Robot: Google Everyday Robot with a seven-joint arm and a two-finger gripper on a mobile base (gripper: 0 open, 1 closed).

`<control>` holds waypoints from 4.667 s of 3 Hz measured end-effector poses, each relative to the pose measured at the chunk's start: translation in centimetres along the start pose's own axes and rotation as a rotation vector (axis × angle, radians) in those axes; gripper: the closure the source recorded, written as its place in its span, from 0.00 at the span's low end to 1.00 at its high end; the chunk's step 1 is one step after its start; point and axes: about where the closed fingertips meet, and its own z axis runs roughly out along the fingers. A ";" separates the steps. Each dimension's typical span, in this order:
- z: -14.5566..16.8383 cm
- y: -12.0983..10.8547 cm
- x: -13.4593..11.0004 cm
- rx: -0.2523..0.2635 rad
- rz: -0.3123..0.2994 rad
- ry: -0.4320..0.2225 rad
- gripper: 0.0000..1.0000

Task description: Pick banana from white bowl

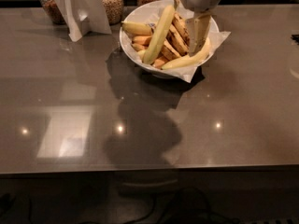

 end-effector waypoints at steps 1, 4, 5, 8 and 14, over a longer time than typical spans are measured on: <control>1.8 -1.0 1.2 0.003 -0.031 -0.088 0.00; 5.4 -3.1 1.1 -0.007 -0.088 -0.249 0.25; 5.7 -3.1 1.1 -0.011 -0.089 -0.256 0.18; 7.4 -2.5 0.5 -0.064 -0.107 -0.285 0.24; 5.5 -2.2 0.1 -0.124 -0.170 -0.215 1.00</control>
Offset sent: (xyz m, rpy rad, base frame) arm 0.0538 0.0158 -0.0161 0.1324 0.0652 0.2131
